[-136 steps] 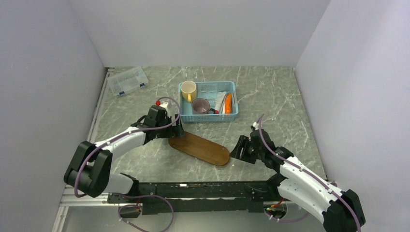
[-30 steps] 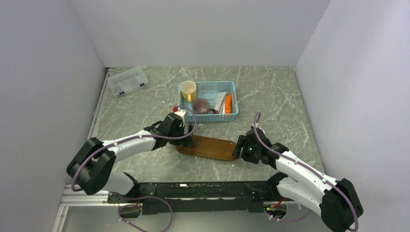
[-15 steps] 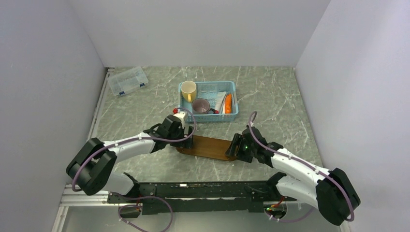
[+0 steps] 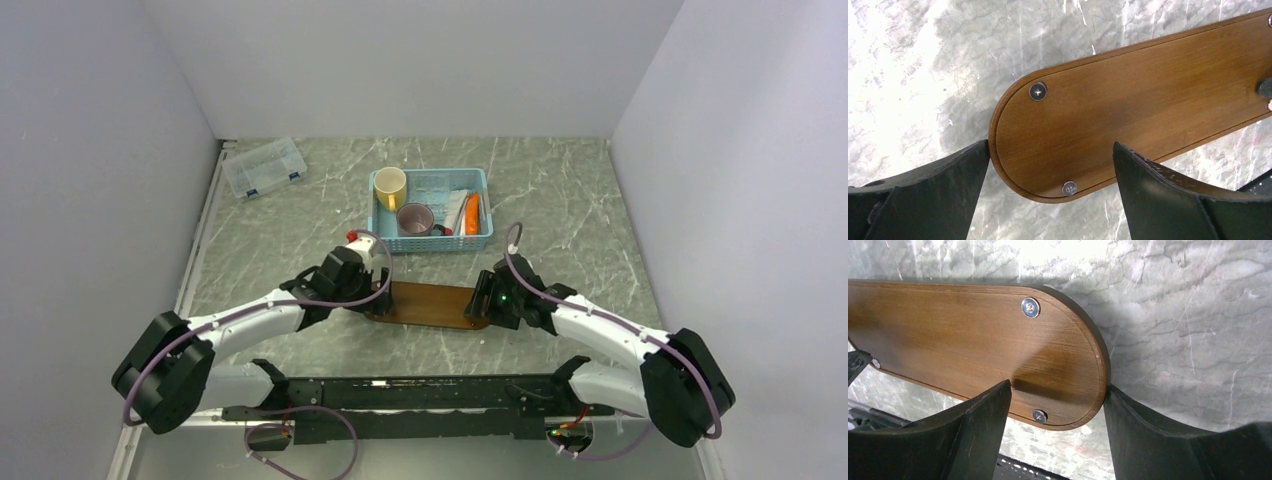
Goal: Prepare toiletry sets of a toothbrush and toothpaste on the tray
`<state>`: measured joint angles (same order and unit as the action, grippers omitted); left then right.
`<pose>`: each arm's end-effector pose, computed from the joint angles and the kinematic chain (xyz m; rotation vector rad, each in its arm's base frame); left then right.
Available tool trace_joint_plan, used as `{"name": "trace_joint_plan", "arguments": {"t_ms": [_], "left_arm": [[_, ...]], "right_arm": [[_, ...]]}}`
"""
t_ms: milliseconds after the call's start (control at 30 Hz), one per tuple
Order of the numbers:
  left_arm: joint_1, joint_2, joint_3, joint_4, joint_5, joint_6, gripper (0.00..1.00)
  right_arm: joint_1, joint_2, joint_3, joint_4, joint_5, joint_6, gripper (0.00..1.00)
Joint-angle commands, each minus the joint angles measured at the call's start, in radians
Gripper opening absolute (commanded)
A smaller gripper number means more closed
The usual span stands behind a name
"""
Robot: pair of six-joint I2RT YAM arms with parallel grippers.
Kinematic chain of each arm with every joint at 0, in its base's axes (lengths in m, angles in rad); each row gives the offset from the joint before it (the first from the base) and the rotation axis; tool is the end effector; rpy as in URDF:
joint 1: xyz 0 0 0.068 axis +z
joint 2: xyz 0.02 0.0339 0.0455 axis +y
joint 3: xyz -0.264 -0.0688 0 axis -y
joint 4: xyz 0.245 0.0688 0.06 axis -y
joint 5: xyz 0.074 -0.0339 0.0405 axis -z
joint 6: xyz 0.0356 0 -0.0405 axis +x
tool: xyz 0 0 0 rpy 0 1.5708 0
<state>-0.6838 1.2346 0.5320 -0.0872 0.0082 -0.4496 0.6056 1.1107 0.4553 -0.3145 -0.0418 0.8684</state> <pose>0.1826 -0.1492 0.1724 0.2882 2.4144 -0.5457 0.1599 0.1125 0.1579 0.3316 2.6408 0.5954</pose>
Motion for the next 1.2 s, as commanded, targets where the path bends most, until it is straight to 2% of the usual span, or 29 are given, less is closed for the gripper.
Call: {"name": "trace_joint_plan", "arguments": {"t_ms": [0, 400, 867, 1167], "left_arm": [[0.0, -0.053, -0.016, 0.011, 0.025, -0.012, 0.99], [-0.001, -0.098, -0.049, -0.002, 0.022, -0.029, 0.99], [0.0, -0.189, -0.038, -0.119, -0.068, -0.069, 0.99], [0.0, -0.241, 0.056, -0.263, -0.145, -0.087, 0.99]], "right_arm": [[0.003, 0.026, 0.046, -0.005, 0.04, -0.033, 0.7], [0.003, 0.094, 0.097, 0.001, 0.039, -0.067, 0.7], [0.003, 0.151, 0.123, 0.019, 0.039, -0.081, 0.7], [0.002, 0.093, 0.192, -0.187, 0.244, -0.141, 0.71]]}}
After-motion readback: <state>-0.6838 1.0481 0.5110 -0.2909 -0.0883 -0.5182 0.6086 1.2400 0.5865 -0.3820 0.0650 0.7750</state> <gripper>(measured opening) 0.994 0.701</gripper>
